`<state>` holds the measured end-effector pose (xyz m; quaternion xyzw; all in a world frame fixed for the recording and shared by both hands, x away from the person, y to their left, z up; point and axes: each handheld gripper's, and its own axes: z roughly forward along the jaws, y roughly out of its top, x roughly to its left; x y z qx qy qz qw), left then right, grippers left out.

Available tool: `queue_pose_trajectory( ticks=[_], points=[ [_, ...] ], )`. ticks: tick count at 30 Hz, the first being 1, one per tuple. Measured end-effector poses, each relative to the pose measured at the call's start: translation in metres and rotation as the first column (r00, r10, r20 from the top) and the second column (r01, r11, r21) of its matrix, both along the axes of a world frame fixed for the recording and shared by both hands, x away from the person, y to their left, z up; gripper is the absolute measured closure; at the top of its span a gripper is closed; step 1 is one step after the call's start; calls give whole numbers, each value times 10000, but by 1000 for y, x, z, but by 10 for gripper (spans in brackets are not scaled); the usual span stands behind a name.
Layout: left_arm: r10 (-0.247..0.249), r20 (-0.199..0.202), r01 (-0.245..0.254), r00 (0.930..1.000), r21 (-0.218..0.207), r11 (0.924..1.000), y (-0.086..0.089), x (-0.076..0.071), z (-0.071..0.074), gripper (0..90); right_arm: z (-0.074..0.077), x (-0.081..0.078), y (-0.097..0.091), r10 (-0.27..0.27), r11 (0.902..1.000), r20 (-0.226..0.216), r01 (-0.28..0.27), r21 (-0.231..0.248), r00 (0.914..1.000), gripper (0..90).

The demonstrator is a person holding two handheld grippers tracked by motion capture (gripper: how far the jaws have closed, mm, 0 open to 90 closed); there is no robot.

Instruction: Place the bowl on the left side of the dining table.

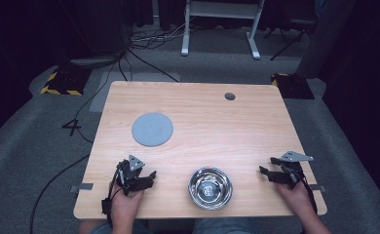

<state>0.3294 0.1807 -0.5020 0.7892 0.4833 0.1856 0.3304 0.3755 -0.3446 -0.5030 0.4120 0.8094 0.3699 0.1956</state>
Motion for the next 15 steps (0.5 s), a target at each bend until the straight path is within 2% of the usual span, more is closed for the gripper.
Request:
queue_pose_trajectory(
  ticks=[15],
  points=[
    [6,-48,-6,10000,-71,10000,0,1,0,278,0,0,0,4,10000,6,-4,-27,10000,333]
  ],
)
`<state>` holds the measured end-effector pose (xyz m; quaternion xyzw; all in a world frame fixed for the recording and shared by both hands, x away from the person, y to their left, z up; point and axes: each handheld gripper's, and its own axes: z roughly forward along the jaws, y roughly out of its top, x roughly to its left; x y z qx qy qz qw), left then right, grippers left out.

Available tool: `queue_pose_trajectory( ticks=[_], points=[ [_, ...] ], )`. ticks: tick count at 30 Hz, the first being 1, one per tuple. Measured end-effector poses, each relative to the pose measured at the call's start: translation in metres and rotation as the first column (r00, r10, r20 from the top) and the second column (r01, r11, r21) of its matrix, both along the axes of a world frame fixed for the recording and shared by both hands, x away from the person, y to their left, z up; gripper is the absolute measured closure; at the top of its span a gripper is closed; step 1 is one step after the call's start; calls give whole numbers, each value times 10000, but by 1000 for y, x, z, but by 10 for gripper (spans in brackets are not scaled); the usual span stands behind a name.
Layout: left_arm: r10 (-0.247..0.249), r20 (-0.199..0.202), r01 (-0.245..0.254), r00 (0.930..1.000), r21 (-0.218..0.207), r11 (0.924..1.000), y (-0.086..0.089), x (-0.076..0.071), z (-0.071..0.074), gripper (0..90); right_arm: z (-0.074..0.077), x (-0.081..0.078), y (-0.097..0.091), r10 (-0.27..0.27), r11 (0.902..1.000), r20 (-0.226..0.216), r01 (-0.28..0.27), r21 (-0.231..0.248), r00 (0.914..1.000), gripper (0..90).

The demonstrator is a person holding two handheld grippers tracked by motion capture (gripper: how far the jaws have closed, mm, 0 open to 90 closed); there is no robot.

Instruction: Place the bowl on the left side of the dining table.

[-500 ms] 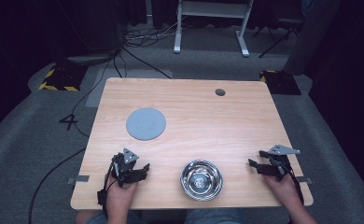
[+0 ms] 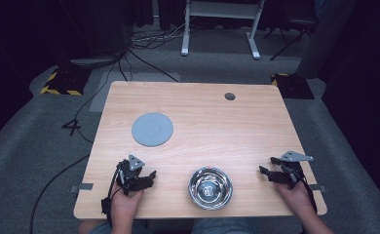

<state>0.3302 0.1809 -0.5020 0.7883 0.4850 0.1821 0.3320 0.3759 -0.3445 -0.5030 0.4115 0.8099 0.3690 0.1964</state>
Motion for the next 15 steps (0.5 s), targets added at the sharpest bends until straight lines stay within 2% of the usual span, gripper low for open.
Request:
queue_pose_trajectory(
  ticks=[15],
  points=[
    [6,-13,-6,10000,109,9999,1,-1,1,294,0,2,0,50,9999,58,-50,-103,10000,330]
  ],
)
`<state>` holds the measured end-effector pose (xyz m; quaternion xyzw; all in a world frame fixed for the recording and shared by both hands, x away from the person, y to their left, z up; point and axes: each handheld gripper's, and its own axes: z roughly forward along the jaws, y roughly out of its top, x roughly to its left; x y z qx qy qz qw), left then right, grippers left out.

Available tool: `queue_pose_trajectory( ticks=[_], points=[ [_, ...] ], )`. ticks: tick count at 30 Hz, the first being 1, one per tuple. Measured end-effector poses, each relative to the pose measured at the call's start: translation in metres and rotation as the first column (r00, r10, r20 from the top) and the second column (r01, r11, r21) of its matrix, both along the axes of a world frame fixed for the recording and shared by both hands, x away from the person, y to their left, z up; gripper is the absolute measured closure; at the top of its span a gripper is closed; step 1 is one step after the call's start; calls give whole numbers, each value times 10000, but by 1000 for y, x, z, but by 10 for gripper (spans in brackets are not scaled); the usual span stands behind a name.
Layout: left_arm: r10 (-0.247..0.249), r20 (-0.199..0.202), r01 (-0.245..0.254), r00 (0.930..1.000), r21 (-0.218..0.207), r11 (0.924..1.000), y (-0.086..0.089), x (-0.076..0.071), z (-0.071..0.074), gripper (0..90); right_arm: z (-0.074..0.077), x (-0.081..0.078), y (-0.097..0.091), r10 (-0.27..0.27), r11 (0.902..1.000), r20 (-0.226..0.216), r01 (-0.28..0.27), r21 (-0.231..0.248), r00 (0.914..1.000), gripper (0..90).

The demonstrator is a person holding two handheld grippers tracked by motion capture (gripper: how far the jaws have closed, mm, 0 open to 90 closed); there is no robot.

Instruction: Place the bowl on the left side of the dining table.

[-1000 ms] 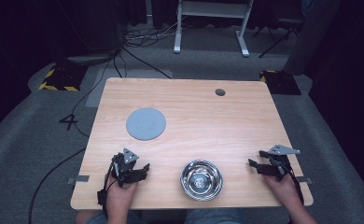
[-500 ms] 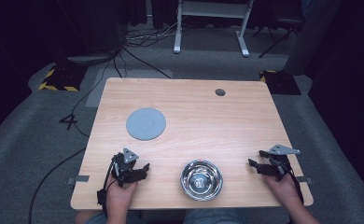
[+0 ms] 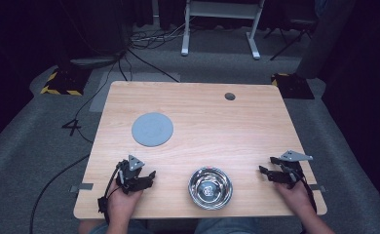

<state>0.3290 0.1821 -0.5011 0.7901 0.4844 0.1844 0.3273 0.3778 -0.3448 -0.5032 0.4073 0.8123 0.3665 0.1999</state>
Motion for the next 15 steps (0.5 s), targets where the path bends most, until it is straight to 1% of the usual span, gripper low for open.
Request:
queue_pose_trajectory(
  ticks=[3,6,7,8,9,10,11,12,13,14,15],
  points=[
    [29,-10,-29,10000,2,10000,0,0,0,302,0,0,0,-2,10000,5,2,4,10000,330],
    [79,-121,-79,9999,19,10000,1,-1,2,311,0,0,0,-3,10000,5,3,3,10000,330],
    [101,-339,-109,9994,-231,9997,2,-1,3,311,0,0,0,0,10000,6,0,2,10000,330],
    [147,-546,-179,9984,-586,9981,4,-1,6,310,0,0,0,-1,10000,7,1,3,10000,330],
    [147,-546,-179,9984,-586,9981,4,-1,6,308,0,0,0,-1,10000,7,1,3,10000,330],
    [172,-498,-206,9986,-681,9975,4,-3,9,308,0,0,0,-4,10000,1,4,5,10000,330],
    [237,-290,-263,9993,-913,9955,6,-6,18,311,0,0,0,-3,10000,0,3,2,10000,330],
    [253,-227,-274,9994,-993,9947,6,-8,22,312,0,0,0,0,10000,2,0,-1,10000,330],
    [253,-227,-274,9994,-993,9947,6,-8,22,314,0,0,0,0,10000,2,0,-1,10000,330],
    [318,-93,-326,9994,-939,9950,7,-9,27,314,0,0,0,-2,10000,3,2,3,10000,330],
    [314,-10,-313,9995,-973,9948,7,-10,32,314,0,0,0,-2,10000,3,2,2,10000,330]
  ],
)
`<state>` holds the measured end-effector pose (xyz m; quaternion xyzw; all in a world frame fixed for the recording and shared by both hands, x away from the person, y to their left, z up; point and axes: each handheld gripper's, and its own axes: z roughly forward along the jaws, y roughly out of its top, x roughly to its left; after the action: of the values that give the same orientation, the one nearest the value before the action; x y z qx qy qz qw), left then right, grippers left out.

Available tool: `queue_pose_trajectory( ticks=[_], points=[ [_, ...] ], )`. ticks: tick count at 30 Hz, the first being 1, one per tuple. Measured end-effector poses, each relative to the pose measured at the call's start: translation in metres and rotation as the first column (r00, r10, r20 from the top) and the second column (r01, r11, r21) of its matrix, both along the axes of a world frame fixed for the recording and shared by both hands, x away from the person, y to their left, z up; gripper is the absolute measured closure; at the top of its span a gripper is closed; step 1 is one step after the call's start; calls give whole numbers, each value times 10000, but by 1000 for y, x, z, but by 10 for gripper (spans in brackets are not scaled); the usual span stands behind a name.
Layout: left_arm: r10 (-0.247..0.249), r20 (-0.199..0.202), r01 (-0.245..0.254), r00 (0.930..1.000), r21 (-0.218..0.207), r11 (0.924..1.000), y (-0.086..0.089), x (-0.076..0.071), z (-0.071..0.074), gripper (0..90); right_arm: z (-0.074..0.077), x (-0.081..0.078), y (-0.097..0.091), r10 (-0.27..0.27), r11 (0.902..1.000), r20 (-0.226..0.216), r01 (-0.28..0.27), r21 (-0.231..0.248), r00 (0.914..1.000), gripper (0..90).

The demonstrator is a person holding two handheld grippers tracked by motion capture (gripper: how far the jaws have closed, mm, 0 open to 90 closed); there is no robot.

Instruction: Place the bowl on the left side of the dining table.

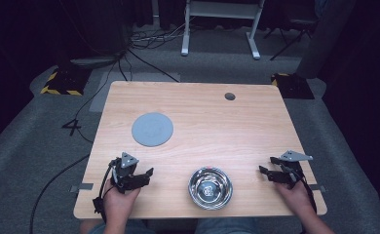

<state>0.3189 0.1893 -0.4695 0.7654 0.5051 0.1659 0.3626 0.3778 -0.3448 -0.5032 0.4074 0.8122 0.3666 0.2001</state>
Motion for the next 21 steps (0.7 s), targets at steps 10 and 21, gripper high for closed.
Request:
queue_pose_trajectory(
  ticks=[10,21],
  points=[
    [20,535,-4,9986,-301,9995,-6,-6,39,319,0,0,0,3,10000,4,-3,-12,10000,330],
    [-399,583,429,9975,-502,9978,-20,-7,69,310,0,0,0,-11,10000,15,11,-19,10000,328]
  ],
)
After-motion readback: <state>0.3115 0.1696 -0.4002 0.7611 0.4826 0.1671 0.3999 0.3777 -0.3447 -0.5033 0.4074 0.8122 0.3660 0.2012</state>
